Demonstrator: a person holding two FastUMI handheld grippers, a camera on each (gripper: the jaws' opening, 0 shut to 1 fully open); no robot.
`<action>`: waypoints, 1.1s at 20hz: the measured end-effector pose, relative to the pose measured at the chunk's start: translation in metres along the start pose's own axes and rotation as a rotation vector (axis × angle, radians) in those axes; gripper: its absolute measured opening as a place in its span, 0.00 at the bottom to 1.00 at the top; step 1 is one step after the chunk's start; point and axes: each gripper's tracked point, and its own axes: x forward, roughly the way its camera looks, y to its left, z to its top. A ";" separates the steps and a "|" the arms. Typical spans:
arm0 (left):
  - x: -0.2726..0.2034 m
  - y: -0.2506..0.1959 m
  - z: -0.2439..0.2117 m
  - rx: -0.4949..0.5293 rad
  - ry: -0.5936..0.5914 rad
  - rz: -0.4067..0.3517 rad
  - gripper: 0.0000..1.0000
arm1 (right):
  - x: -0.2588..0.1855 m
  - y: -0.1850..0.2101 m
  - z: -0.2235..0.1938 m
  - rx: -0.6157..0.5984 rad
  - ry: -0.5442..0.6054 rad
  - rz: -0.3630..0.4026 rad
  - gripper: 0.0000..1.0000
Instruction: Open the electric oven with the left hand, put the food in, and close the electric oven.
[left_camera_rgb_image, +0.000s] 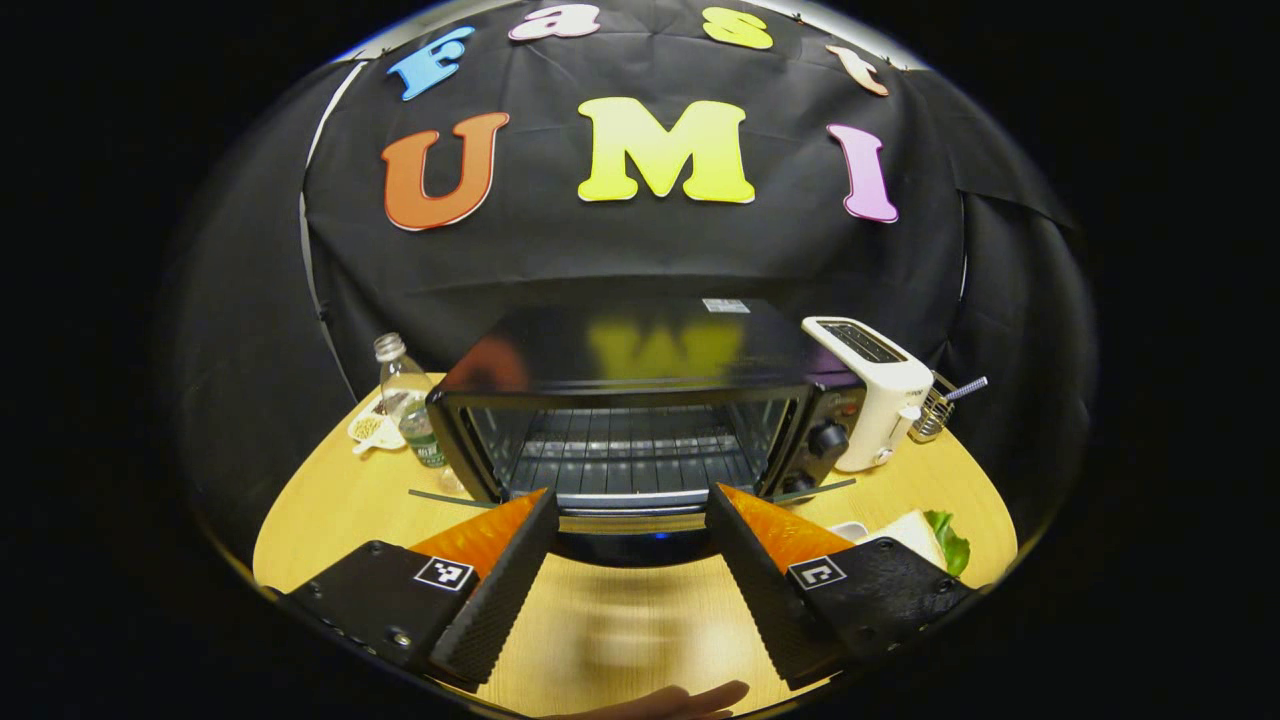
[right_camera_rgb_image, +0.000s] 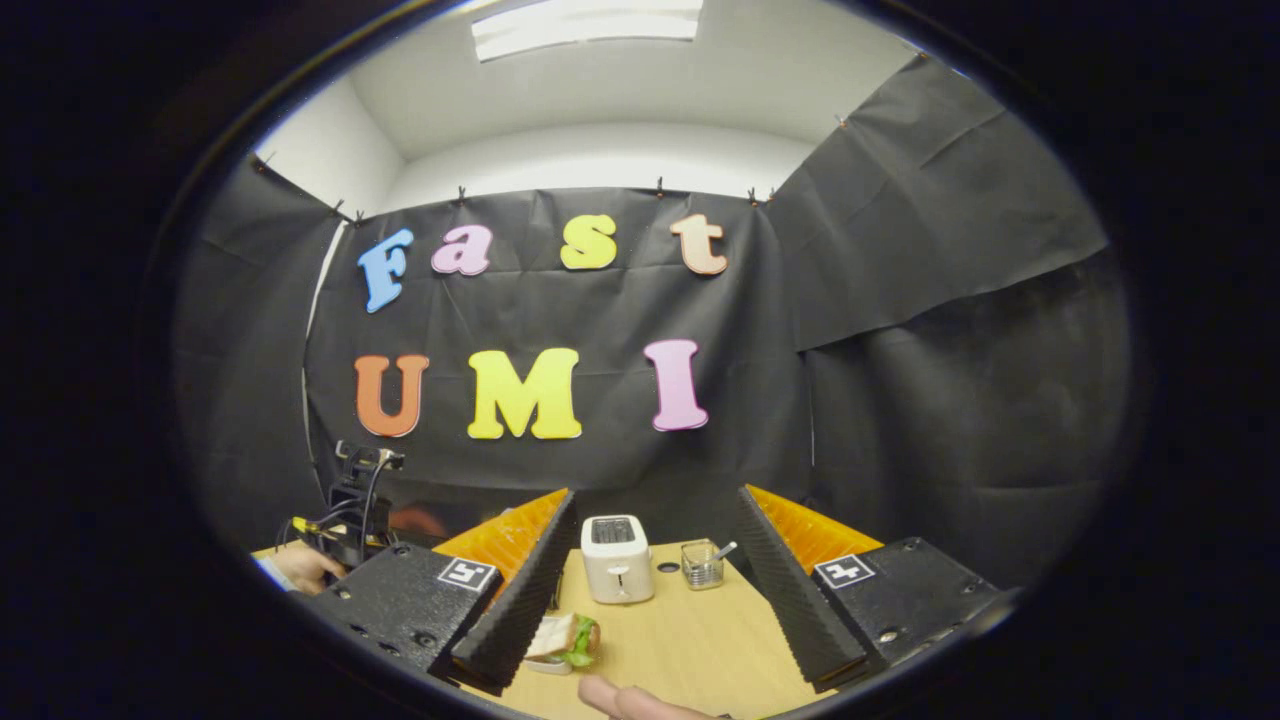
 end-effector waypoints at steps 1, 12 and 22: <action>-0.004 0.000 -0.008 0.006 -0.002 0.001 0.99 | -0.001 0.001 0.000 -0.001 0.000 -0.001 0.90; -0.018 -0.003 -0.083 0.008 0.009 0.005 0.98 | -0.017 -0.002 -0.003 -0.012 0.000 -0.004 0.90; -0.007 -0.009 -0.136 -0.008 0.067 0.003 0.95 | -0.013 0.004 -0.024 -0.027 0.048 0.003 1.00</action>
